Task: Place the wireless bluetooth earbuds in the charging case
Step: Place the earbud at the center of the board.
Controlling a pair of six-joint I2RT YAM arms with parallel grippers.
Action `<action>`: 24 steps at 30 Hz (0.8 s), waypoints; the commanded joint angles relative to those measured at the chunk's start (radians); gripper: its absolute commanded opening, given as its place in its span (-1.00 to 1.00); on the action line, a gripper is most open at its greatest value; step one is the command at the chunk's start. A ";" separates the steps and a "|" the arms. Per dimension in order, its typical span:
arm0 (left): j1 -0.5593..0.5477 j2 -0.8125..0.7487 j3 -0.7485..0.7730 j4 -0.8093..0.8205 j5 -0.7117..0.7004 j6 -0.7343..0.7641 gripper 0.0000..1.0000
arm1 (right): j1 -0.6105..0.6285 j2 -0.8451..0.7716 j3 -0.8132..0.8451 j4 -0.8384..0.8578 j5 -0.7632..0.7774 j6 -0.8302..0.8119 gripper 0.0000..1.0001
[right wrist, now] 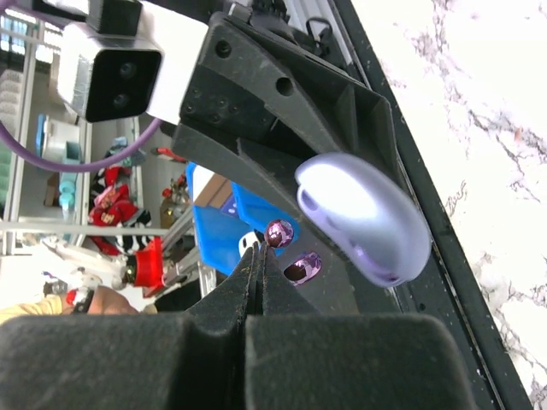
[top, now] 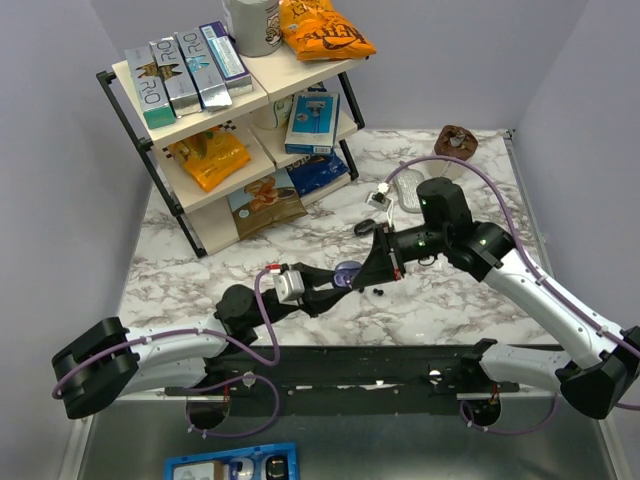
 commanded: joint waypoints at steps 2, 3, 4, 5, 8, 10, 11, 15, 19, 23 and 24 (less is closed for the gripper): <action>0.004 -0.025 -0.012 0.016 -0.111 0.022 -1.00 | 0.006 -0.008 0.021 0.037 0.038 0.065 -0.99; 0.004 -0.028 -0.014 0.013 -0.134 0.020 -1.00 | 0.006 -0.007 0.020 0.046 0.041 0.088 -0.99; 0.004 -0.029 -0.017 0.010 -0.154 0.022 -1.00 | 0.006 -0.008 0.012 0.079 0.050 0.105 -0.99; 0.004 -0.032 -0.020 0.010 -0.177 0.022 -1.00 | 0.006 -0.011 0.015 0.087 0.071 0.122 -0.99; 0.004 -0.060 -0.046 -0.004 -0.303 0.026 -1.00 | -0.002 -0.051 0.030 0.110 0.209 0.187 -0.99; 0.001 -0.103 -0.078 -0.019 -0.418 0.031 -1.00 | -0.037 -0.080 0.014 0.168 0.278 0.268 -0.99; -0.002 -0.120 -0.092 -0.024 -0.462 0.033 -1.00 | -0.055 -0.088 -0.022 0.188 0.300 0.305 -0.99; -0.020 -0.247 -0.143 -0.062 -0.624 0.072 -1.00 | -0.170 -0.110 -0.165 0.343 0.367 0.525 -0.99; -0.062 -0.353 -0.141 -0.166 -0.783 0.128 -1.00 | -0.232 -0.103 -0.328 0.486 0.514 0.703 -0.99; -0.103 -0.433 -0.140 -0.225 -0.858 0.165 -1.00 | -0.250 -0.084 -0.485 0.579 0.731 0.868 -0.99; -0.108 -0.454 -0.140 -0.236 -0.875 0.169 -1.00 | -0.252 -0.068 -0.505 0.586 0.778 0.921 -0.99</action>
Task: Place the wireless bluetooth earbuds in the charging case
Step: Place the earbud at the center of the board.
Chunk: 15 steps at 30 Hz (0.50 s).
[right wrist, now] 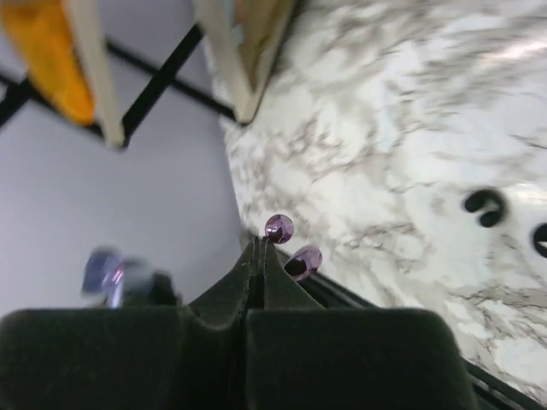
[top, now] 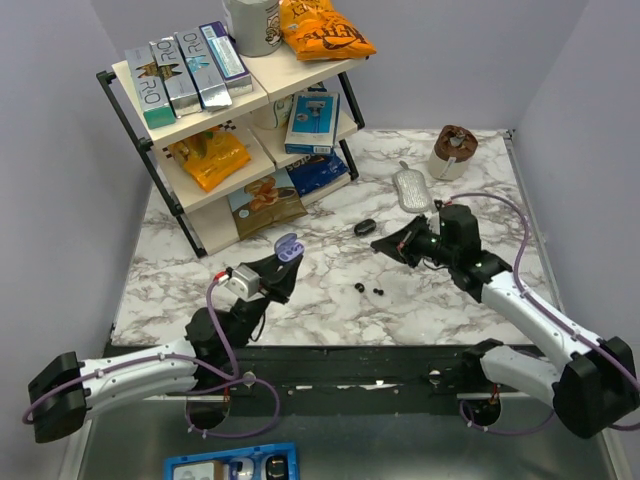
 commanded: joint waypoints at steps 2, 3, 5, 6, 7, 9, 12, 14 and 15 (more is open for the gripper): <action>-0.037 -0.082 -0.002 -0.096 -0.161 0.059 -1.00 | -0.013 0.047 -0.165 0.186 0.368 0.299 -0.99; -0.046 -0.096 -0.002 -0.099 -0.162 0.056 -1.00 | -0.013 0.076 -0.182 0.204 0.401 0.352 -0.99; -0.055 -0.108 -0.003 -0.110 -0.173 0.055 -1.00 | -0.013 0.119 -0.199 0.214 0.459 0.408 -0.99; -0.066 -0.117 -0.005 -0.112 -0.176 0.055 -1.00 | -0.013 0.137 -0.199 0.215 0.473 0.451 -0.99; -0.070 -0.122 -0.008 -0.115 -0.187 0.055 -1.00 | -0.013 0.176 -0.199 0.220 0.500 0.472 -0.99; -0.078 -0.126 -0.011 -0.116 -0.198 0.055 -1.00 | -0.013 0.214 -0.184 0.220 0.519 0.525 -0.99; -0.090 -0.133 -0.012 -0.121 -0.210 0.056 -1.00 | -0.013 0.291 -0.150 0.208 0.550 0.566 -0.99; -0.098 -0.133 -0.011 -0.121 -0.213 0.062 -1.00 | -0.014 0.338 -0.133 0.203 0.554 0.571 -0.99; -0.100 -0.133 -0.011 -0.121 -0.213 0.062 -1.00 | -0.014 0.352 -0.121 0.201 0.554 0.577 -0.99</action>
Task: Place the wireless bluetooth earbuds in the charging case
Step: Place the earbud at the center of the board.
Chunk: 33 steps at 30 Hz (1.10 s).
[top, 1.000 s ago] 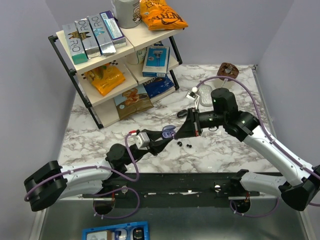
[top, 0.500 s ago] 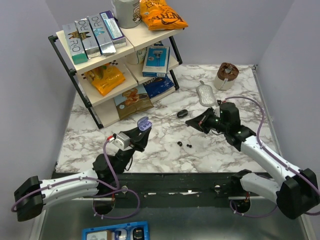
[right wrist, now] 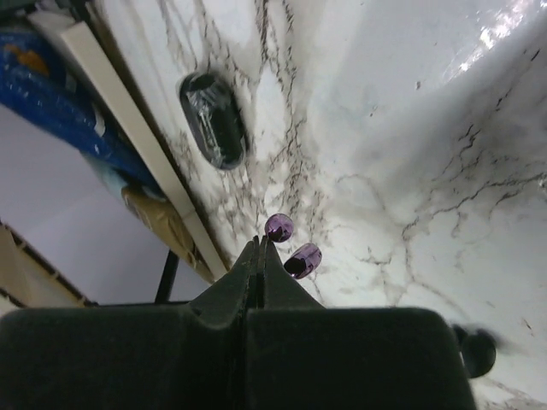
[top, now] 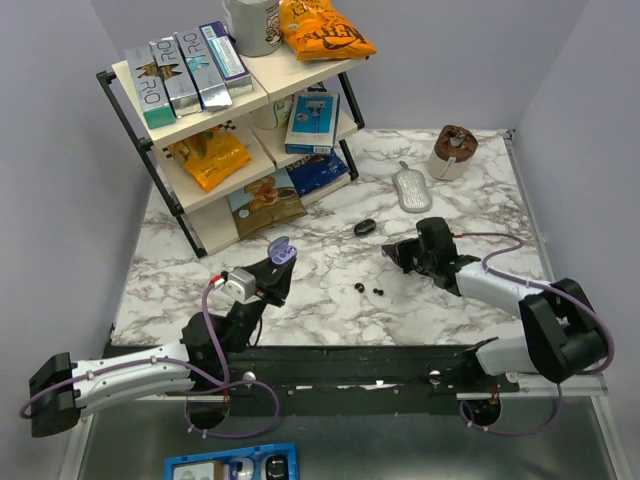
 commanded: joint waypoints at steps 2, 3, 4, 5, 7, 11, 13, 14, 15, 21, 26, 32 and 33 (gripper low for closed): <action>-0.018 -0.007 -0.006 -0.009 -0.041 0.019 -1.00 | -0.004 0.089 0.060 0.022 0.100 0.094 -0.99; -0.019 -0.002 -0.006 -0.008 -0.044 0.021 -1.00 | -0.004 0.109 0.065 0.019 0.101 0.095 -0.99; -0.019 0.003 -0.006 -0.006 -0.044 0.021 -1.00 | -0.004 0.120 0.066 0.017 0.104 0.100 -0.99; -0.021 0.007 -0.006 -0.003 -0.044 0.021 -1.00 | -0.004 0.128 0.069 0.020 0.106 0.100 -0.99; -0.022 0.021 -0.008 0.007 -0.046 0.021 -1.00 | -0.005 0.154 0.069 0.040 0.104 0.100 -0.99; -0.024 0.044 -0.006 0.015 -0.044 0.018 -1.00 | -0.004 0.198 0.077 0.072 0.069 0.081 -0.62; -0.025 0.052 -0.006 0.020 -0.046 0.016 -1.00 | -0.004 0.212 0.079 0.088 0.060 0.074 -0.41; -0.025 0.053 -0.008 0.020 -0.046 0.016 -1.00 | -0.004 0.215 0.076 0.094 0.055 0.069 -0.28; -0.027 0.053 -0.008 0.020 -0.047 0.015 -1.00 | -0.004 0.218 0.077 0.098 0.051 0.068 -0.23; -0.027 0.039 -0.015 0.015 -0.053 0.012 -1.00 | -0.005 0.160 0.107 0.125 0.018 -0.082 -0.04; -0.028 0.013 -0.026 0.012 -0.061 0.018 -1.00 | -0.013 0.048 0.180 -0.018 -0.008 -0.306 0.07; -0.037 -0.008 -0.026 -0.008 -0.058 0.021 -1.00 | -0.044 0.046 0.314 -0.302 0.029 -0.808 -0.12; -0.039 -0.007 -0.026 -0.008 -0.055 0.021 -1.00 | -0.045 0.057 0.313 -0.317 0.037 -0.899 -0.31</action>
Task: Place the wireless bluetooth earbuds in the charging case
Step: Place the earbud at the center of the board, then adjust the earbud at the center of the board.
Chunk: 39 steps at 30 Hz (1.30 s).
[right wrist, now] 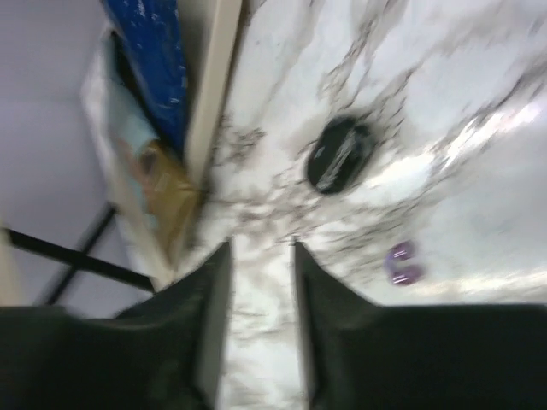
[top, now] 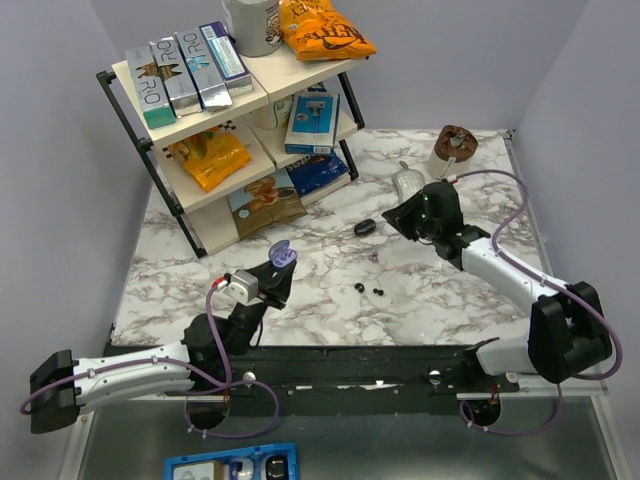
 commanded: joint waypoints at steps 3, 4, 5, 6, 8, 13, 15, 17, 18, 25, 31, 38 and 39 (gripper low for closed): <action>-0.020 -0.007 -0.001 -0.012 -0.016 0.015 -1.00 | -0.013 0.064 0.013 -0.232 0.082 -0.509 -0.99; -0.025 -0.004 0.004 -0.017 -0.014 0.015 -1.00 | -0.013 0.077 0.011 -0.232 0.074 -0.532 -0.99; -0.028 -0.001 0.004 -0.015 -0.013 0.018 -1.00 | -0.013 0.099 0.009 -0.227 0.056 -0.549 -0.99; -0.030 0.007 0.004 -0.012 -0.013 0.019 -1.00 | -0.013 0.110 -0.003 -0.218 0.045 -0.575 -0.99; -0.037 0.015 0.005 -0.007 -0.013 0.025 -1.00 | -0.013 0.136 -0.007 -0.195 0.033 -0.583 -0.99; -0.048 0.041 0.008 0.011 -0.014 0.029 -1.00 | -0.013 0.215 0.035 -0.166 -0.036 -0.629 -0.99; -0.051 0.050 0.008 0.017 -0.014 0.030 -1.00 | -0.015 0.242 0.043 -0.150 -0.056 -0.635 -0.99; -0.054 0.056 0.008 0.020 -0.016 0.030 -1.00 | -0.015 0.258 0.058 -0.140 -0.080 -0.641 -0.99; -0.056 0.061 0.008 0.023 -0.016 0.032 -1.00 | -0.015 0.268 0.063 -0.135 -0.090 -0.649 -0.99; -0.060 0.082 -0.001 0.043 -0.022 0.029 -1.00 | 0.001 0.311 0.068 -0.103 -0.170 -0.660 -0.99; -0.062 0.095 -0.009 0.063 -0.022 0.018 -1.00 | 0.063 0.338 0.077 -0.089 -0.214 -0.638 -0.99; -0.068 0.082 -0.010 0.045 -0.025 0.007 -1.00 | 0.117 0.344 0.111 -0.089 -0.232 -0.582 -0.99; -0.066 0.081 -0.012 0.043 -0.027 0.006 -1.00 | 0.123 0.346 0.115 -0.089 -0.242 -0.579 -0.99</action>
